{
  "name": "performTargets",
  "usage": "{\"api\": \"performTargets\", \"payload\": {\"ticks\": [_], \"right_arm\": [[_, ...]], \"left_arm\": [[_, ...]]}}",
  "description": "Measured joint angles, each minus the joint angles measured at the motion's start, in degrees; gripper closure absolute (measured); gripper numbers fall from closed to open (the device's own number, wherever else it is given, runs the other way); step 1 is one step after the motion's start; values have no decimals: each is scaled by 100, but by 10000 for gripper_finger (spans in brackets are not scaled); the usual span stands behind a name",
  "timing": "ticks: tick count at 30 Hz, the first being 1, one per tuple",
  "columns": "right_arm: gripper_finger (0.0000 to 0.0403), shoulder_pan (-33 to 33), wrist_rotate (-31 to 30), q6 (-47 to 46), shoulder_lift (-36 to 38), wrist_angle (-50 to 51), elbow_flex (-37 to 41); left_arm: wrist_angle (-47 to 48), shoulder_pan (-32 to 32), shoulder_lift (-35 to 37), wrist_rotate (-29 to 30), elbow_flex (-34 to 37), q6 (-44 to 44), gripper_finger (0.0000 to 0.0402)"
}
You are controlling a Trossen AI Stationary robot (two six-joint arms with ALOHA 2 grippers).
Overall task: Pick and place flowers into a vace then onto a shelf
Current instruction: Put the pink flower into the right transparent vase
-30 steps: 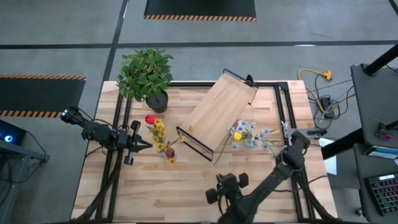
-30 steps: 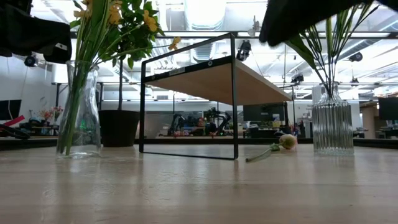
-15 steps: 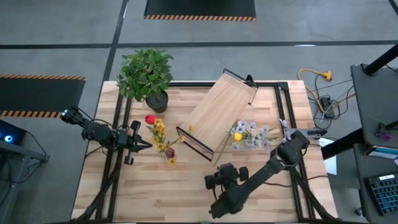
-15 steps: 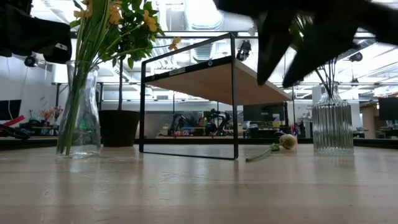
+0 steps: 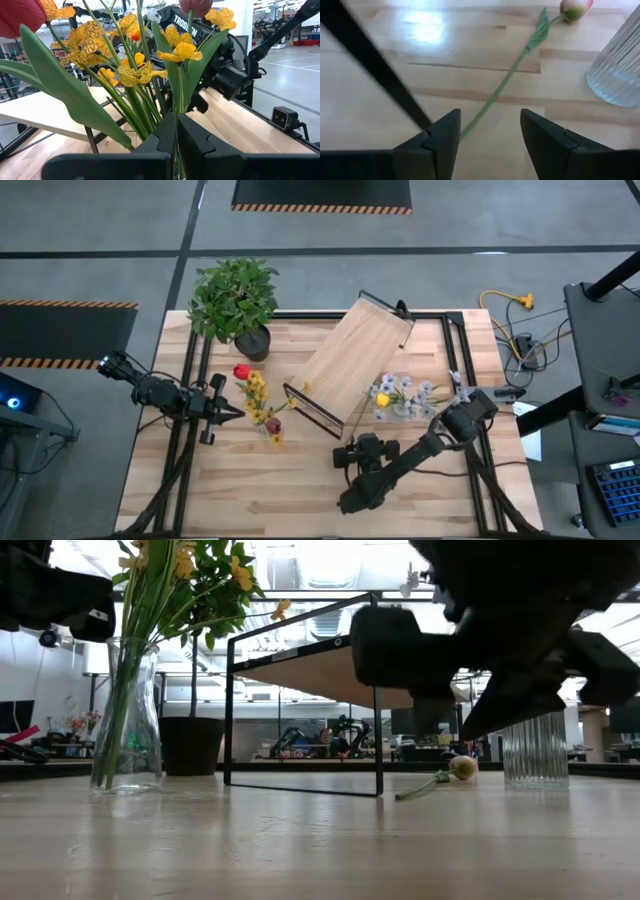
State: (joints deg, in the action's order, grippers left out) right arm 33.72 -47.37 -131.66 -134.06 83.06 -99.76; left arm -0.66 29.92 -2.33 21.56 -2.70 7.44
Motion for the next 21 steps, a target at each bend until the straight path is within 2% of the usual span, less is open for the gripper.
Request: {"api": "performTargets", "payload": {"ticks": [6,14,21], "right_arm": [[214,-220,20,-10,6,-36,196],[216,-420,375,69,6,-337,368],[216,-484,231,148,6,-972,525]], "left_arm": [[-1,1,0,0,0,0,401],[1,0,0,0,0,0,401],[0,0,0,0,0,-1,401]]}}
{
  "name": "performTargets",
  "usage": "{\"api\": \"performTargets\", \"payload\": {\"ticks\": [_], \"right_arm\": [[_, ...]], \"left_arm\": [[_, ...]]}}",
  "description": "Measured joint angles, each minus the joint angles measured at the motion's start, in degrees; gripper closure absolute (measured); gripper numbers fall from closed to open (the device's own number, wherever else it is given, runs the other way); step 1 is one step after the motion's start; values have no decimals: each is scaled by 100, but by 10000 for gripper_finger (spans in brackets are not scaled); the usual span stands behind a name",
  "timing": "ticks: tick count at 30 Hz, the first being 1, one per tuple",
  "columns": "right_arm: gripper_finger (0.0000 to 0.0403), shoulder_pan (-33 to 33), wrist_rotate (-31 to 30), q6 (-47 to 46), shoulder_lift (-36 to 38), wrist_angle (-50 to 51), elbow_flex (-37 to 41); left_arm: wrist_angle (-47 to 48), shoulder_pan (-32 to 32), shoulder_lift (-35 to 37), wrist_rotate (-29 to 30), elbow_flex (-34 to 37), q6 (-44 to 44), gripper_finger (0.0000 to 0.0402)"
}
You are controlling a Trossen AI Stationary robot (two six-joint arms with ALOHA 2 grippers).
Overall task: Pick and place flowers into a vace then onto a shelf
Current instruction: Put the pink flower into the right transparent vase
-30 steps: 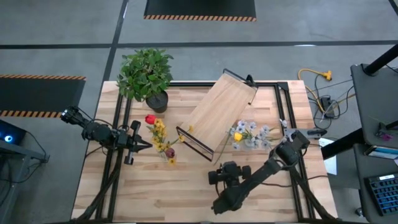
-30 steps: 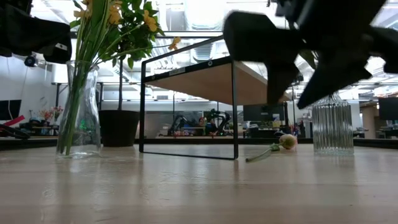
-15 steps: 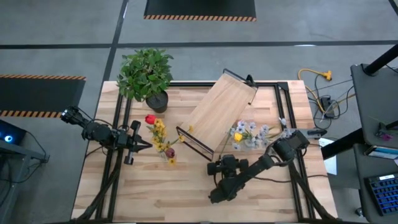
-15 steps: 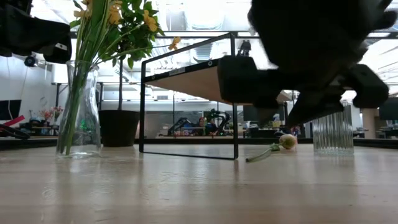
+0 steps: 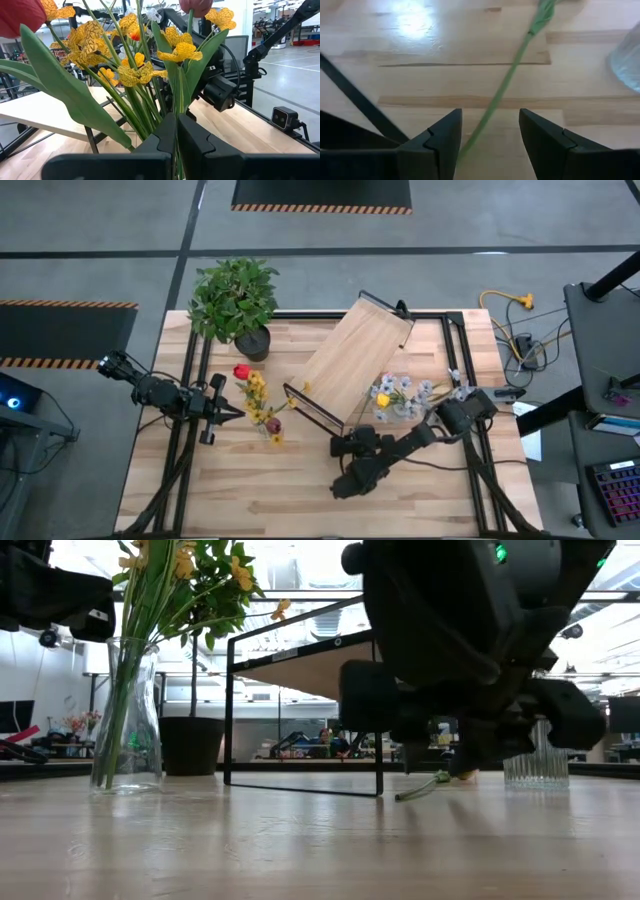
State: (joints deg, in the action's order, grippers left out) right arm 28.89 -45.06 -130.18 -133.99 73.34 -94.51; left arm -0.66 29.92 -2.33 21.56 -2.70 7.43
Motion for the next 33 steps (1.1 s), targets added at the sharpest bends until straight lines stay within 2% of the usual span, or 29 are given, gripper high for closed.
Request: {"api": "performTargets", "payload": {"ticks": [8,13,16,23,27,33], "right_arm": [[216,-54,2,138,5,-498,291],[225,-91,221,427,17,-565,292],[251,-99,366,525,24,-560,292],[342,-97,472,725,24,-589,297],[383,-56,774,1012,42,-605,275],[393,197,1019,1240,70,-484,199]], "left_arm": [[-1,1,0,0,0,0,401],[1,0,0,0,0,0,401],[1,1,0,0,0,-1,402],[1,0,0,0,2,0,401],[1,1,0,0,2,1,401],[1,1,0,0,7,1,401]]}}
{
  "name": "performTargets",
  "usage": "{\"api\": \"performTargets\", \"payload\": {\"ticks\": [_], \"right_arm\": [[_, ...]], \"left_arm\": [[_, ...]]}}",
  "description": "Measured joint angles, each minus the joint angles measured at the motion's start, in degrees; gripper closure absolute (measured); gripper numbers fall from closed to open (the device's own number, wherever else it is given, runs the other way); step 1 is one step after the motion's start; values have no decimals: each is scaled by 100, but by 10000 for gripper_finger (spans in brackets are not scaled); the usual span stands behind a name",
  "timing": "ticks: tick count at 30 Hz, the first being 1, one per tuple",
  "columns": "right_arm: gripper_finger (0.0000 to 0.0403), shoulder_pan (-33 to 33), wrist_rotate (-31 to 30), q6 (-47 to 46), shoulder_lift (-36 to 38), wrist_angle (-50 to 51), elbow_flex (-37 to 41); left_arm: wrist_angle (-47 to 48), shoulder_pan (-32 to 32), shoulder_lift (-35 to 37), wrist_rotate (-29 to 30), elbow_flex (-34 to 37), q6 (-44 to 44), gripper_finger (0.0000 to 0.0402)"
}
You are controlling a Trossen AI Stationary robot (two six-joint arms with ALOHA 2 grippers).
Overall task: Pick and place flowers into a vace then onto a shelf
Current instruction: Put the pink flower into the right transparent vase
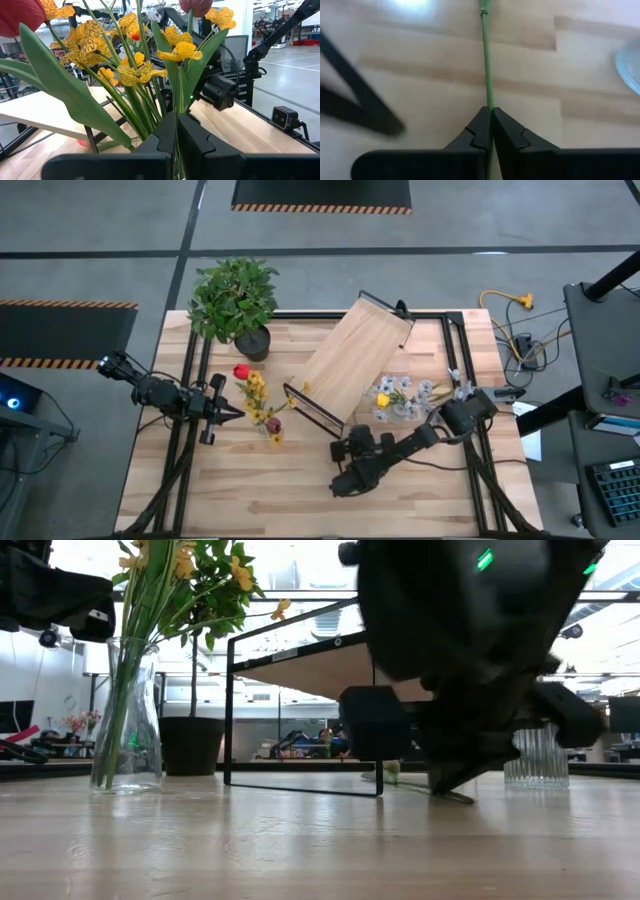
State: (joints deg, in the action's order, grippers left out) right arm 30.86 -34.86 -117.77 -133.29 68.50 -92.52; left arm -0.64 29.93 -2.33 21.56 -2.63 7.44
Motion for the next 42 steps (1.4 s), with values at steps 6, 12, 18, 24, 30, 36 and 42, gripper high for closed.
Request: {"api": "performTargets", "payload": {"ticks": [6,12,18,24,30,36,42], "right_arm": [[394,386,854,70,310,329,-3],[394,901,1583,316,700,376,-1],[382,1337,1529,26,873,432,-39],[318,1635,1712,-166,948,459,-183],[254,1685,514,-342,950,487,-184],[216,1185,-400,426,950,501,-64],[210,428,238,1239,950,509,86]], "left_arm": [[0,-2,-2,-1,0,-2,401],[1,0,-2,-1,2,0,401],[0,-2,-2,-2,2,-2,401],[-2,0,-2,0,4,-1,401],[0,0,-2,-1,4,-2,401],[0,-2,-2,0,4,-2,402],[0,-2,-2,-2,4,-2,401]]}}
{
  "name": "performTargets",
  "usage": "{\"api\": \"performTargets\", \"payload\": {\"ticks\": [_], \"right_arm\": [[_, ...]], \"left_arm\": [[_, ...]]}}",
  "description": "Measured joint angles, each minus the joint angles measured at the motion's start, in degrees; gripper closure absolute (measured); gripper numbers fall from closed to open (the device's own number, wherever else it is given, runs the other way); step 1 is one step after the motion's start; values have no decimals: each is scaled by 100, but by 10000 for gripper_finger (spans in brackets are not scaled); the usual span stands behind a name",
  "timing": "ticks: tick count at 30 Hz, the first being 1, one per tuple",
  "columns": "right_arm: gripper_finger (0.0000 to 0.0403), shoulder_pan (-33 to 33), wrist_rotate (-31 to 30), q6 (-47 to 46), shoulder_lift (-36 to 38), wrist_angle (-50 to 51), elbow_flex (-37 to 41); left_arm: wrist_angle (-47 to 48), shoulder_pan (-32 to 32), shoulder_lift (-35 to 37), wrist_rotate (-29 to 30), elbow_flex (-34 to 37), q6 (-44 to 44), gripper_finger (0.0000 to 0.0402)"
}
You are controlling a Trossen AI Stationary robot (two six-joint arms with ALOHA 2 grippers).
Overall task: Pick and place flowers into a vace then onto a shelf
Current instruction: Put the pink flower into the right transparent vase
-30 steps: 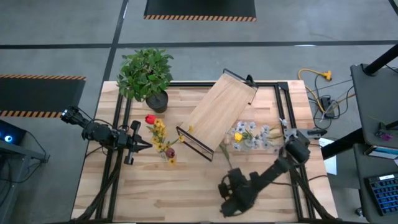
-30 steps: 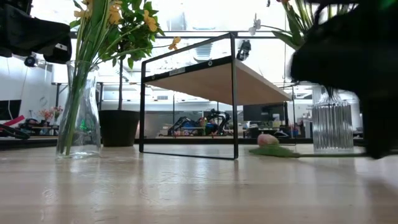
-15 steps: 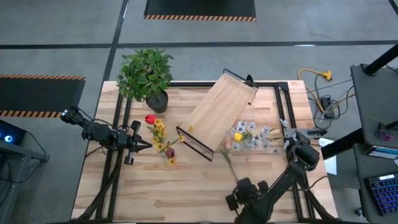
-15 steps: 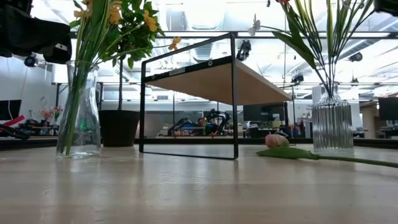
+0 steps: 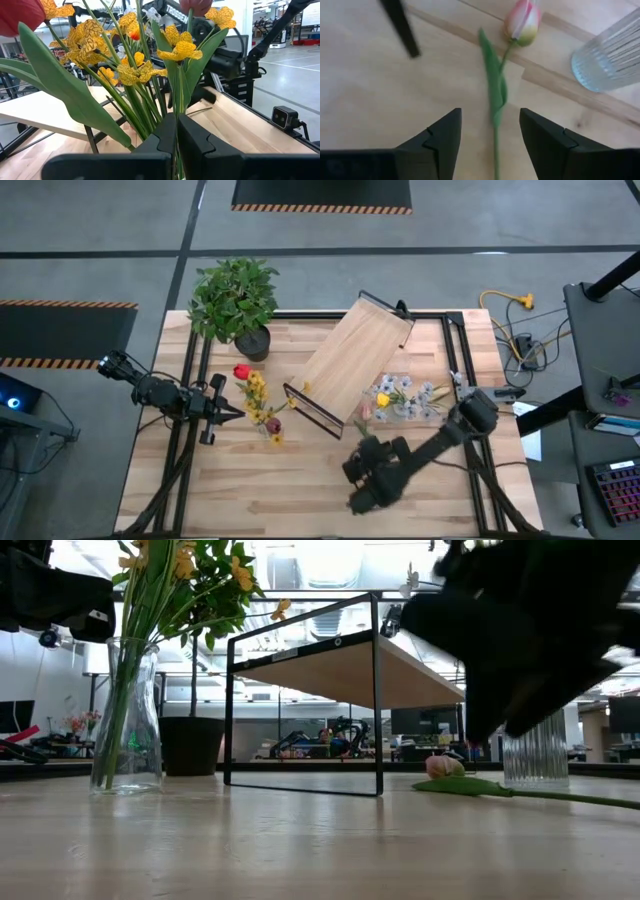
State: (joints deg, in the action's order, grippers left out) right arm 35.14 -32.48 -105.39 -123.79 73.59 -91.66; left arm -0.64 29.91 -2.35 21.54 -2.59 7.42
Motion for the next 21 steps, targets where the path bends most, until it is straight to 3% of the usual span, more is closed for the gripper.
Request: {"api": "performTargets", "payload": {"ticks": [11,21], "right_arm": [[213,-383,296,660,0,-147,52],[215,-379,625,695,8,-960,718]], "left_arm": [[0,2,0,0,0,0,402],[0,1,0,1,0,0,401]]}}
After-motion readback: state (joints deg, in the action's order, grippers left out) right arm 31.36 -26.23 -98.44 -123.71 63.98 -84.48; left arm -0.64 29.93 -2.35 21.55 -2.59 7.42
